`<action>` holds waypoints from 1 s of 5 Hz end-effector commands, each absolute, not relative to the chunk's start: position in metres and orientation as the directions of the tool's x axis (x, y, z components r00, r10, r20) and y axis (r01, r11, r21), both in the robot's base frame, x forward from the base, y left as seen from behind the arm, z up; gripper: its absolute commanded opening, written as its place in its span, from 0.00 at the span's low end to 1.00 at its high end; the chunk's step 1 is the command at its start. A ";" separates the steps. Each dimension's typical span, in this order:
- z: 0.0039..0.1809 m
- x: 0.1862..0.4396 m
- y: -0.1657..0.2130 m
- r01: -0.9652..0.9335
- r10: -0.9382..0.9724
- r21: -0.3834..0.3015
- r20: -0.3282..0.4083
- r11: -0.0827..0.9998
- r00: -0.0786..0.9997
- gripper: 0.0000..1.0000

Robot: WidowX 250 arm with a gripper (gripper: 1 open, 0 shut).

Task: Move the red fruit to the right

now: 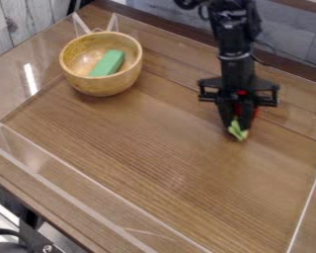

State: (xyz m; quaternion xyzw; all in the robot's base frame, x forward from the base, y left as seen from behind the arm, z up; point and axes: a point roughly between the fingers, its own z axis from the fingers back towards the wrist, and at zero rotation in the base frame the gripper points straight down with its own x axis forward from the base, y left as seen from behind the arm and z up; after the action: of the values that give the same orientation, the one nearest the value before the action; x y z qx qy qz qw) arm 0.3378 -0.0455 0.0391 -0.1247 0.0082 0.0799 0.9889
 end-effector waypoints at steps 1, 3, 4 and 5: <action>0.049 0.362 -0.035 -0.072 0.085 -0.257 0.039 0.964 0.996 1.00; 0.087 0.355 -0.028 0.002 0.017 -0.248 0.077 0.969 0.997 1.00; 0.119 0.350 -0.019 0.030 0.000 -0.246 0.120 0.969 0.993 1.00; 0.145 0.346 -0.010 0.051 -0.010 -0.252 0.160 0.966 0.987 1.00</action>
State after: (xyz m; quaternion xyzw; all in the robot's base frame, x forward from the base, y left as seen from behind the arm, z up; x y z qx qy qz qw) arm 0.3374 -0.0113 0.1187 -0.1329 -0.0381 -0.0053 0.9904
